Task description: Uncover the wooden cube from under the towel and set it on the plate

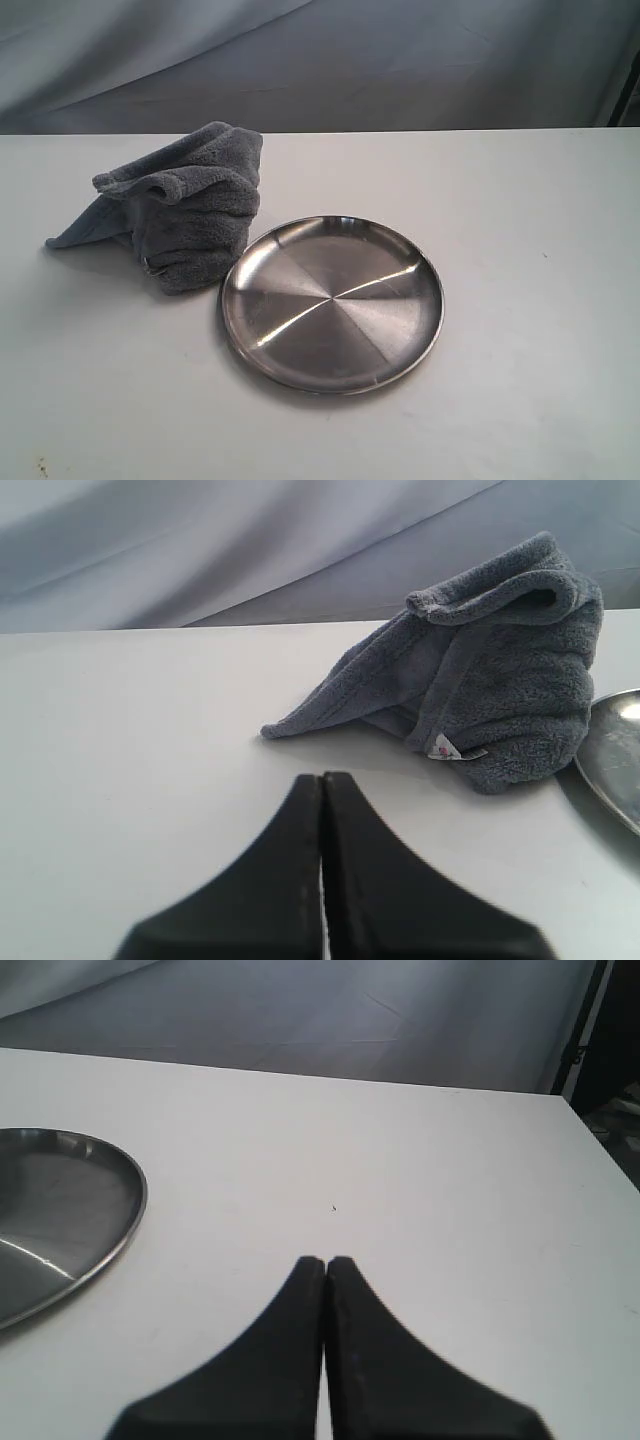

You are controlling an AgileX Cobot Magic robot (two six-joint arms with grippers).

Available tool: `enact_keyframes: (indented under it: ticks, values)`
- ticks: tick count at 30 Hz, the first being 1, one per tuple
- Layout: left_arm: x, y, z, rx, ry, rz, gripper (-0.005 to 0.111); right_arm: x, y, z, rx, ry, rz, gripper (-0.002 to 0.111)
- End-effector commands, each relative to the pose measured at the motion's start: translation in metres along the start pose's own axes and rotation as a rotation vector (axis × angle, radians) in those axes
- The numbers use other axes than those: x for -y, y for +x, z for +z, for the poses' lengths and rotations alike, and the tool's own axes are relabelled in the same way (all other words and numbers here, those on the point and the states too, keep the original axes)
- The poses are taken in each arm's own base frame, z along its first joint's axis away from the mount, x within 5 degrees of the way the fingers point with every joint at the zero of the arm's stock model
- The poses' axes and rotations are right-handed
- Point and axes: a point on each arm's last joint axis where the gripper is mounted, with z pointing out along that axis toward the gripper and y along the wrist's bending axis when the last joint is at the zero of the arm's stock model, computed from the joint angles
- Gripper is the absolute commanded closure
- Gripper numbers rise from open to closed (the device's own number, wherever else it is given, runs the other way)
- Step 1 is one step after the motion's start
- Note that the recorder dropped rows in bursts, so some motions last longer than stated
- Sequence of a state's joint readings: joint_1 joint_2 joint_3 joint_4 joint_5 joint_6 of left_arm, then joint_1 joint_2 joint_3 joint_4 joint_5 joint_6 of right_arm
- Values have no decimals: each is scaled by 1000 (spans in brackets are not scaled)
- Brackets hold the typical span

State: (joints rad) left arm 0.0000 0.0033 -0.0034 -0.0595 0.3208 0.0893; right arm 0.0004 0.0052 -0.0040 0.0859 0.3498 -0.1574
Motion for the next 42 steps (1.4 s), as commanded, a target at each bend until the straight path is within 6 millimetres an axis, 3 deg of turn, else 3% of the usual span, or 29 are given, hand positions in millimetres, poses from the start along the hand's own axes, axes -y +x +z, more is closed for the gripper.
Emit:
enact_keyframes:
  ticks: [1, 25, 31, 34, 42]
  values:
    - [0, 0, 0, 11, -1, -8, 107, 0, 1, 0, 2, -2, 4, 108]
    - [0, 0, 0, 11, -2, -4, 107, 0, 1, 0, 2, -2, 4, 108]
    - [-3, -1, 0, 24, -37, 128, 107, 0, 1, 0, 2, -2, 4, 108]
    - [1, -15, -1, 176, 18, -149, 107, 0, 1, 0, 2, -2, 4, 108]
    - [-8, -40, -10, 482, 10, -426, 107, 0, 1, 0, 2, -2, 4, 108]
